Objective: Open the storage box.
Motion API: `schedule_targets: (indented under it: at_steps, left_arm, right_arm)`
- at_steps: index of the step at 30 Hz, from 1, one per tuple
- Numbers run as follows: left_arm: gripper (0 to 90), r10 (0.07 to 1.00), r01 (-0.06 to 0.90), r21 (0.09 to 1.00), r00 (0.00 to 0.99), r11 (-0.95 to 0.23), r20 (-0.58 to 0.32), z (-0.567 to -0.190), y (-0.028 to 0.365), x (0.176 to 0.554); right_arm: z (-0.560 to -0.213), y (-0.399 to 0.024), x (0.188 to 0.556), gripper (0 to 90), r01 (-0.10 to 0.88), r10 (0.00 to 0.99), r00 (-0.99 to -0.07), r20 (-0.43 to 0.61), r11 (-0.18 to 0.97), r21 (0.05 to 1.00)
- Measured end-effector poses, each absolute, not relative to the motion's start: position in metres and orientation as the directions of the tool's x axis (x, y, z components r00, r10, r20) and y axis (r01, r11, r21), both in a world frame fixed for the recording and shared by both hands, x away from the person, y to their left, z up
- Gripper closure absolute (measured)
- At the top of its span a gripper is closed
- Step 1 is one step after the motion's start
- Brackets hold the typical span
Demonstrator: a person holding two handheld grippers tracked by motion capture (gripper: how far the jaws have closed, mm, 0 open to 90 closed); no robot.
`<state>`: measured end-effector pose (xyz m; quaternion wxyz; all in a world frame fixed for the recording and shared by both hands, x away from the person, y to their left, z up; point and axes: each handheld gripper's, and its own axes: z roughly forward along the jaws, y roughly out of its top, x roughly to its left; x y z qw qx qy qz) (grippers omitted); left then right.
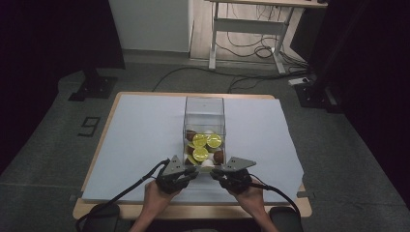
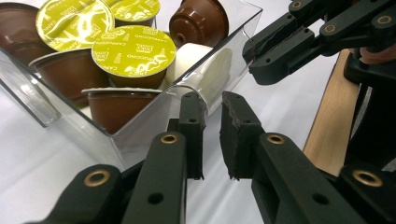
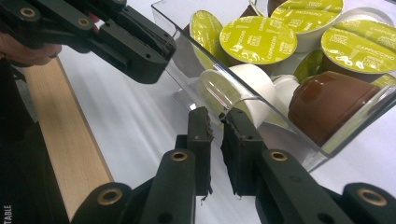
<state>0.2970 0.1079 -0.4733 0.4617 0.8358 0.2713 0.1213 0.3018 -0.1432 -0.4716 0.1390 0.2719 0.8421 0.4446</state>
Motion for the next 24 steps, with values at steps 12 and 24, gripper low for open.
schedule_targets:
  at_steps: [12,24]
  left_arm:
    - [71.9,0.579,0.347,0.825,0.815,-0.445,-0.03,-0.472,0.12,0.292]
    - [67.2,0.625,0.369,0.831,0.78,-0.416,-0.033,-0.464,0.149,0.293]
  right_arm:
    - [-0.47,-0.16,0.3,71.5,0.352,0.597,-0.802,0.02,0.446,0.823]
    - [-0.466,-0.18,0.299,65.4,0.359,0.633,-0.774,0.002,0.436,0.825]
